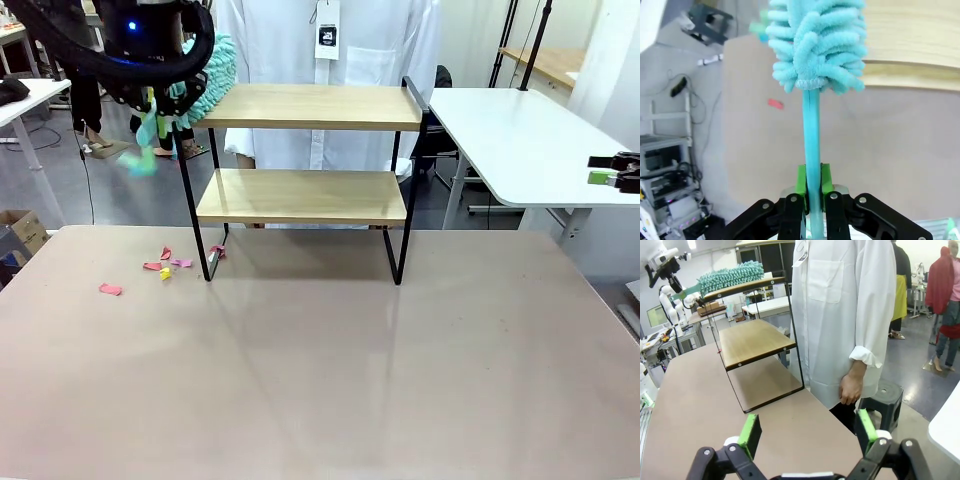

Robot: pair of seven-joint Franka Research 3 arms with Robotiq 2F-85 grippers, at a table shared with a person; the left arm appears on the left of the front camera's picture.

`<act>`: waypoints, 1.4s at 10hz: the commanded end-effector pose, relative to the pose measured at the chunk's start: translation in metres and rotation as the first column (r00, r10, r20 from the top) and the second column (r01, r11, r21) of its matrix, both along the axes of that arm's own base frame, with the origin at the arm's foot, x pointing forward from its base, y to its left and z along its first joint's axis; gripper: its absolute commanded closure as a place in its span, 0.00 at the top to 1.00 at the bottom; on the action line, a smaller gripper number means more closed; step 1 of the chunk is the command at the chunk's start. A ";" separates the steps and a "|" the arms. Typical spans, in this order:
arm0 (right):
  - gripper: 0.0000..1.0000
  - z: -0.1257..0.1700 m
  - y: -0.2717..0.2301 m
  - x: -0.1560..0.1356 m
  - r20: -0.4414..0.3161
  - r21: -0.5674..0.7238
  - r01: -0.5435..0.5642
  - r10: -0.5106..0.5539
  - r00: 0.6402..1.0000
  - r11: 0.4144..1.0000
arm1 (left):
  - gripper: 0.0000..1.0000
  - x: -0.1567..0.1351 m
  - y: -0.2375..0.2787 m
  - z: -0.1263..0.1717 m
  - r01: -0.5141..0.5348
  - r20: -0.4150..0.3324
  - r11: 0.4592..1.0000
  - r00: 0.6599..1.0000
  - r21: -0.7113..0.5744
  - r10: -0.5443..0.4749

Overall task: Clean the shelf.
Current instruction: Clean the specific section of the Shelf indicated by the human with the Duster.

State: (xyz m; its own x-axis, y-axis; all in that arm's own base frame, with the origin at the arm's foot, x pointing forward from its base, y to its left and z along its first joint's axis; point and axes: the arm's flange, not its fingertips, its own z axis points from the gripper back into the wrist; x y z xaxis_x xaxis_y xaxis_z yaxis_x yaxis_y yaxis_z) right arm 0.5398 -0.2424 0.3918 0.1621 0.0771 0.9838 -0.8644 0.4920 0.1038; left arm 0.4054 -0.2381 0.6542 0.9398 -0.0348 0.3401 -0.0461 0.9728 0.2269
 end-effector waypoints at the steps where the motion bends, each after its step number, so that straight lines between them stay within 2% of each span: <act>1: 1.00 0.002 0.001 0.001 0.004 -0.006 0.005 -0.005 1.000 1.000 | 0.13 -0.025 0.009 0.013 -0.094 0.167 0.991 0.983 0.093 0.077; 2: 1.00 0.002 0.001 0.001 0.004 -0.006 0.005 -0.005 1.000 1.000 | 0.13 -0.034 0.006 0.022 -0.039 0.191 0.998 0.981 0.050 0.028; 3: 1.00 0.002 0.001 0.001 0.004 -0.006 0.005 -0.005 1.000 1.000 | 0.13 -0.011 -0.004 0.008 -0.003 0.057 0.999 0.998 0.032 0.001; 7: 1.00 0.002 0.001 0.001 0.004 -0.006 0.005 -0.005 1.000 1.000 | 0.13 -0.015 -0.008 0.008 -0.009 0.076 0.999 0.997 0.045 0.005; 8: 1.00 0.002 0.001 0.001 0.004 -0.006 0.005 -0.005 1.000 1.000 | 0.13 -0.030 0.035 0.034 0.194 0.110 0.967 0.978 -0.165 -0.178; 10: 1.00 0.002 0.001 0.001 0.004 -0.006 0.005 -0.005 1.000 1.000 | 0.13 -0.032 0.042 0.036 0.229 0.114 0.954 0.971 -0.195 -0.210; 12: 1.00 0.002 0.001 0.001 0.004 -0.006 0.005 -0.005 1.000 1.000 | 0.13 -0.038 0.068 0.040 0.393 0.161 0.857 0.919 -0.333 -0.359; 13: 1.00 0.002 0.001 0.001 0.004 -0.006 0.005 -0.005 1.000 1.000 | 0.13 -0.041 0.078 0.041 0.489 0.188 0.783 0.872 -0.384 -0.453; 14: 1.00 0.002 0.001 0.001 0.004 -0.006 0.005 -0.005 1.000 1.000 | 0.13 -0.044 0.088 0.040 0.597 0.212 0.671 0.795 -0.440 -0.568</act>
State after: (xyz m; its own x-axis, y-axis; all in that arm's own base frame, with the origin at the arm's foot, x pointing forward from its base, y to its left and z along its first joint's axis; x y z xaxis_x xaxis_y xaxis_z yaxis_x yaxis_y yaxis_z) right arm 0.5398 -0.2426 0.3918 0.1621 0.0771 0.9838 -0.8643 0.4922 0.1038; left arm 0.3671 -0.1656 0.7086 0.7966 -0.2928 0.5289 0.4398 0.8810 -0.1746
